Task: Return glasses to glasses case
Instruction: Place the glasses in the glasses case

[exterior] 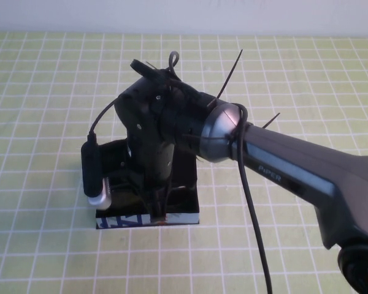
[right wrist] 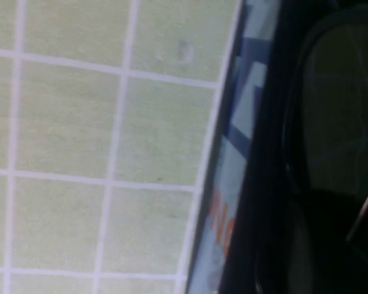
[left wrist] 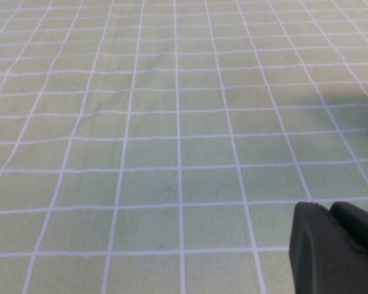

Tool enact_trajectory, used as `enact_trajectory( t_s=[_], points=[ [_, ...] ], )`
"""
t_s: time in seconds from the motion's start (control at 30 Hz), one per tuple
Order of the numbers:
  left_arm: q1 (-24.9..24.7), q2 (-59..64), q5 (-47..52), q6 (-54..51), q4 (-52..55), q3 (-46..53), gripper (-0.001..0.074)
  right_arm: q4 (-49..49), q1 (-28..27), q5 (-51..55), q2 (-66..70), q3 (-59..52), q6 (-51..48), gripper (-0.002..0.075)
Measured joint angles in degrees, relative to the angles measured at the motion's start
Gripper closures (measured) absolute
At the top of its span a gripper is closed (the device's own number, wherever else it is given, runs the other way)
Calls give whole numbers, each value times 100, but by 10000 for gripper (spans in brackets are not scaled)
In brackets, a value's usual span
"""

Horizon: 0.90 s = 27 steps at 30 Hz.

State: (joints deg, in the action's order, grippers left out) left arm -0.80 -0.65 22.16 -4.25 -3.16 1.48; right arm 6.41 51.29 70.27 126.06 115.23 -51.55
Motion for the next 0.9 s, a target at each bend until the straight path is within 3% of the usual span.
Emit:
enact_trajectory(
  t_s=[0.9],
  points=[
    [0, 0, 0, 0, 0, 0, 737, -66, -28, 2, 336, 217, 101, 703]
  ],
)
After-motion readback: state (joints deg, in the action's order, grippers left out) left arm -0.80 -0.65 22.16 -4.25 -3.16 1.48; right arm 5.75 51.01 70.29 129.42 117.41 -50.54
